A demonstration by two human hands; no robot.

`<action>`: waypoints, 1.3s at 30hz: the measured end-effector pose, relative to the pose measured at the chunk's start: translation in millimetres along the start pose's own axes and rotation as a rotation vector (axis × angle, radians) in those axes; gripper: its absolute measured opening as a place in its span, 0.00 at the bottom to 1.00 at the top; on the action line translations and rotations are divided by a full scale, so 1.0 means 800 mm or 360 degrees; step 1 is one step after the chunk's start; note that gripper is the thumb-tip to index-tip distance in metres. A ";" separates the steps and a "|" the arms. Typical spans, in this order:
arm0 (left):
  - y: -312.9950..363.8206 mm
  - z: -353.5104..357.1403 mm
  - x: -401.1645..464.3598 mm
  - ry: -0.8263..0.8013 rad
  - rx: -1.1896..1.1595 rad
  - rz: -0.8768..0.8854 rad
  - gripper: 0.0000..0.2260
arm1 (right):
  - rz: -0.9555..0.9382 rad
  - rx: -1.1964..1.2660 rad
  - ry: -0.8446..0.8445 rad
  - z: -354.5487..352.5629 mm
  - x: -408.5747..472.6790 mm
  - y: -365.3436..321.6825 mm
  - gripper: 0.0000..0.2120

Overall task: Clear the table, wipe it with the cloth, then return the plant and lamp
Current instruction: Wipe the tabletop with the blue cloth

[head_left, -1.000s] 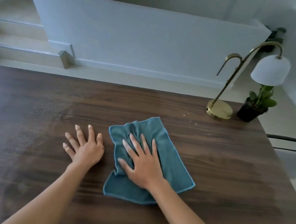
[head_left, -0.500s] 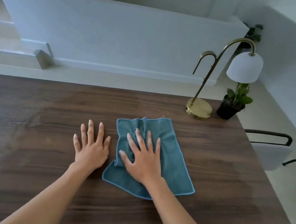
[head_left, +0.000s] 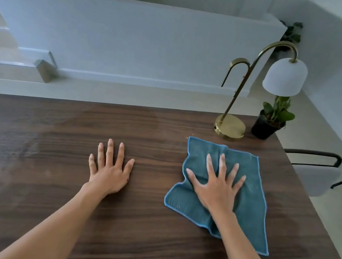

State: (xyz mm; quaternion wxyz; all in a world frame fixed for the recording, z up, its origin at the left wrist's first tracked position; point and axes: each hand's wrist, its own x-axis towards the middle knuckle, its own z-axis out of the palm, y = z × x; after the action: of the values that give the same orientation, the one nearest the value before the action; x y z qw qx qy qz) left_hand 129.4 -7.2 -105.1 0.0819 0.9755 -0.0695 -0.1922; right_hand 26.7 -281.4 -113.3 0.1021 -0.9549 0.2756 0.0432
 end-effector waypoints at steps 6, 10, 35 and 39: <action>0.001 -0.006 0.003 -0.0080 -0.0060 -0.0024 0.30 | -0.0518 -0.0026 -0.0108 0.007 0.019 -0.104 0.42; -0.004 -0.009 0.004 -0.0130 -0.0077 0.0002 0.30 | -0.0697 0.0060 0.0121 0.021 -0.052 -0.057 0.36; -0.005 -0.020 -0.006 -0.0099 -0.0343 0.0039 0.36 | -0.1018 -0.0081 -0.0097 0.037 0.025 -0.189 0.31; -0.006 -0.017 -0.003 -0.0146 -0.0237 0.0022 0.36 | -0.0939 -0.0036 -0.0158 0.030 0.133 -0.237 0.30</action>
State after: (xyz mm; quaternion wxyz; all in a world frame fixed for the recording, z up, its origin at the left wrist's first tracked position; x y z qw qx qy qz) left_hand 132.9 -0.4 -93.0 0.1522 0.9563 -0.0656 -0.2409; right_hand 217.3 -174.2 -119.3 0.1129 -0.9915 -0.0197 0.0615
